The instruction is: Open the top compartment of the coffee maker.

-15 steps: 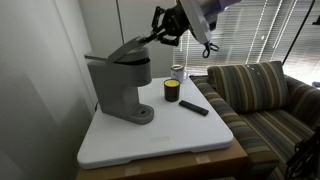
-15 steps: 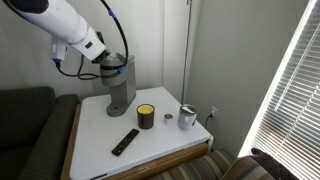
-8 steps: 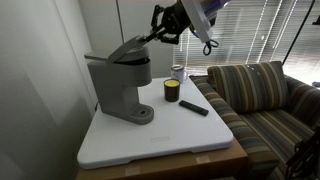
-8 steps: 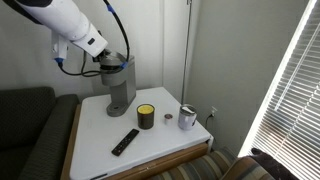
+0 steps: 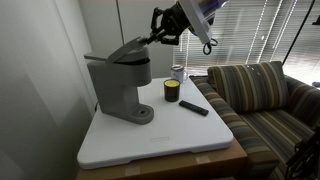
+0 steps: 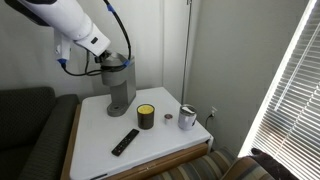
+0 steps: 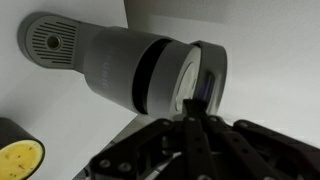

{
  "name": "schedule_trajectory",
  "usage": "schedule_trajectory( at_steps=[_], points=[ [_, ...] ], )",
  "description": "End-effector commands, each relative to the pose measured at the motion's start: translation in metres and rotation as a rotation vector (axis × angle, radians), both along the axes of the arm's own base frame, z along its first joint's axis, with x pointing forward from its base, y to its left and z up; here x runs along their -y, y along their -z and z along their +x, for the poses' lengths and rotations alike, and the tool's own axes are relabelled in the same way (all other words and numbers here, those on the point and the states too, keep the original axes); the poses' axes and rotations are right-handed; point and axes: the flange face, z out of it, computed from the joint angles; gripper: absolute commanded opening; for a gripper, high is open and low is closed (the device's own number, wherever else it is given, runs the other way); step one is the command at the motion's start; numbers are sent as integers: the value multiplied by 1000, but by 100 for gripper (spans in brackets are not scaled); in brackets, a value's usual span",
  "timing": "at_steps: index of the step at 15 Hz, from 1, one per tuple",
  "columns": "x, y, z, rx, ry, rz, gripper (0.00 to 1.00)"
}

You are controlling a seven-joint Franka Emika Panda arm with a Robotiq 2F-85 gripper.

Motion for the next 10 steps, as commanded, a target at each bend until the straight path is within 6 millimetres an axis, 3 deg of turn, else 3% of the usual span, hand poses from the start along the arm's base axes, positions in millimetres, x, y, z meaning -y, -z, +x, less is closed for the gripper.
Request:
schedule_trajectory(
  at_steps=[1, 10],
  points=[
    [-5, -11, 14, 22, 1, -33, 0],
    [-23, -46, 25, 97, -4, -89, 0]
  ],
)
